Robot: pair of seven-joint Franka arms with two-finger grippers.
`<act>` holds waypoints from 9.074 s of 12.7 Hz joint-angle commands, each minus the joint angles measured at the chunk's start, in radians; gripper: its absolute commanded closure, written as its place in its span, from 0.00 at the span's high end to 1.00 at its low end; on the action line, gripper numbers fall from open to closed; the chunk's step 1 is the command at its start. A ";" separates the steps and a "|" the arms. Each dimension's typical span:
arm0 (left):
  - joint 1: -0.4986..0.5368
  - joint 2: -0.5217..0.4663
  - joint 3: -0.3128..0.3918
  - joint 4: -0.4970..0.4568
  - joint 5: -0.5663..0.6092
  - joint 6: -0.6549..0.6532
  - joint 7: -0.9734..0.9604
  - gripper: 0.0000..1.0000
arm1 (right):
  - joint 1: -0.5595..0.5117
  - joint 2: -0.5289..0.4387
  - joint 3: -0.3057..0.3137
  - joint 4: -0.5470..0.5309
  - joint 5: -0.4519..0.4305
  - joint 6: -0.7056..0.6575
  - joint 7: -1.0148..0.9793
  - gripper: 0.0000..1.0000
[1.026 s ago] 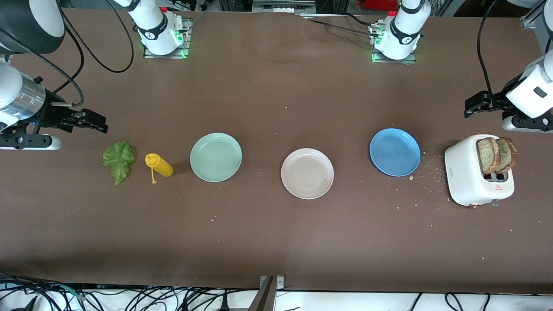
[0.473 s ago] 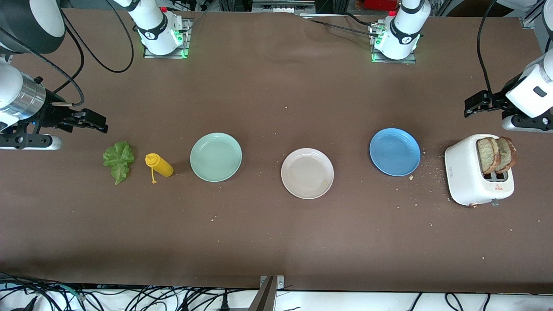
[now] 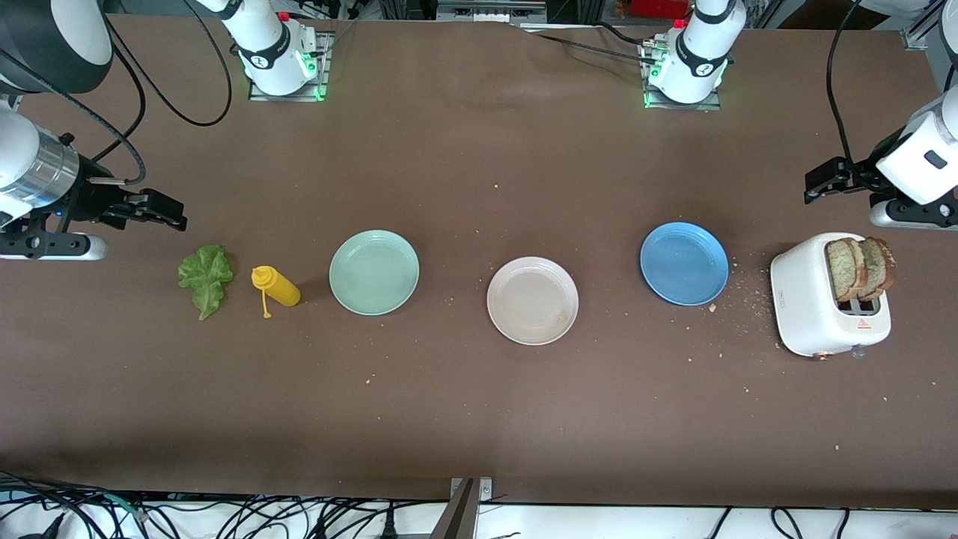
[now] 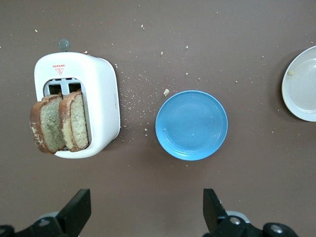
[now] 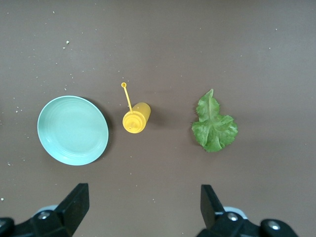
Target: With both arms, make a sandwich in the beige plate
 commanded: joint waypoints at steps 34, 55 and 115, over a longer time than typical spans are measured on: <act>0.121 0.228 0.002 0.003 0.078 0.156 0.025 1.00 | -0.006 0.005 0.001 0.014 0.021 -0.017 0.008 1.00; 0.247 0.374 -0.002 0.016 0.076 0.248 0.215 0.00 | -0.006 0.004 -0.001 0.012 0.021 -0.018 0.006 1.00; 0.119 0.420 -0.094 0.402 -0.051 -0.157 0.002 1.00 | -0.009 0.002 -0.068 -0.081 0.118 0.036 -0.669 0.99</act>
